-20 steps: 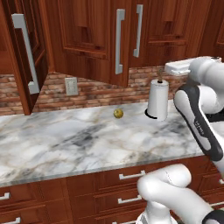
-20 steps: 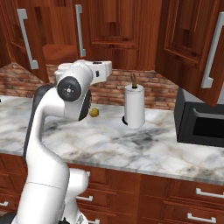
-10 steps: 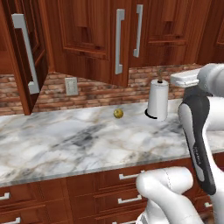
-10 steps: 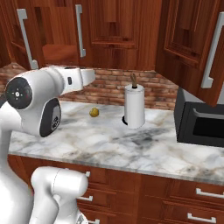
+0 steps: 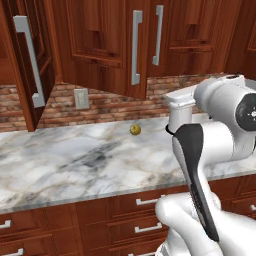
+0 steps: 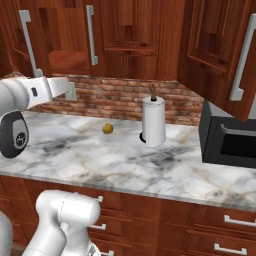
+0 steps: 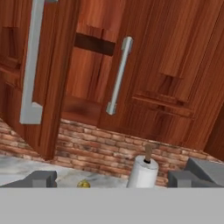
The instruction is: Close all open cabinet doors.
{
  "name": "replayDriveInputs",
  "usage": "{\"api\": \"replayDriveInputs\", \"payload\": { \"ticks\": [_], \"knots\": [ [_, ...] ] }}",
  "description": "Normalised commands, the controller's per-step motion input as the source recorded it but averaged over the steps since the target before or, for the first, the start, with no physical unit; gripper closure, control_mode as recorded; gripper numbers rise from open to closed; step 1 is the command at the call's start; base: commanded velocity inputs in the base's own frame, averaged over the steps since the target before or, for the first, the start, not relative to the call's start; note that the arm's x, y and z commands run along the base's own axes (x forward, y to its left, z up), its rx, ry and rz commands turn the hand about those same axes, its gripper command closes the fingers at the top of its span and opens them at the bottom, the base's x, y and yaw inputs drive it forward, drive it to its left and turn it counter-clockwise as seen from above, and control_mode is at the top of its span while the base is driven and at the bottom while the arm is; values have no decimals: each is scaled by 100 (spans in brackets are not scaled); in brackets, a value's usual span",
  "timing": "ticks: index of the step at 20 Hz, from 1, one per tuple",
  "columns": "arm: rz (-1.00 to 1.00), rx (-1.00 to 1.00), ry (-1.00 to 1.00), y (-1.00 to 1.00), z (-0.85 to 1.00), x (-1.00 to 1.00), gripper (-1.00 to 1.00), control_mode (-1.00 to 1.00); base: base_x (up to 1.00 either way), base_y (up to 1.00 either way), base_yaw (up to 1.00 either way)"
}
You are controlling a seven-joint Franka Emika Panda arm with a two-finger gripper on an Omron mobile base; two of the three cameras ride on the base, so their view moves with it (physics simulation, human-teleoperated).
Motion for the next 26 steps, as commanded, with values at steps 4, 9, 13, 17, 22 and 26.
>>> {"api": "replayDriveInputs", "payload": {
  "ticks": [4, 9, 13, 17, 22, 26],
  "knots": [
    [0, -4, 3, 71, 0, -15, -100, -100, 0, 0, 0],
    [0, -1, 1, 59, 0, -10, -100, -100, 0, 0, 0],
    [0, 1, -3, 64, -11, 0, -100, -100, 0, 0, 0],
    [-4, 15, -13, 58, -36, 0, -100, -100, 0, 0, 0],
    [-11, 24, -19, 35, -32, 3, -100, -100, 0, 0, 0],
    [-11, 12, -21, 14, -14, 33, -100, -100, 0, 0, 0]
  ]
}}
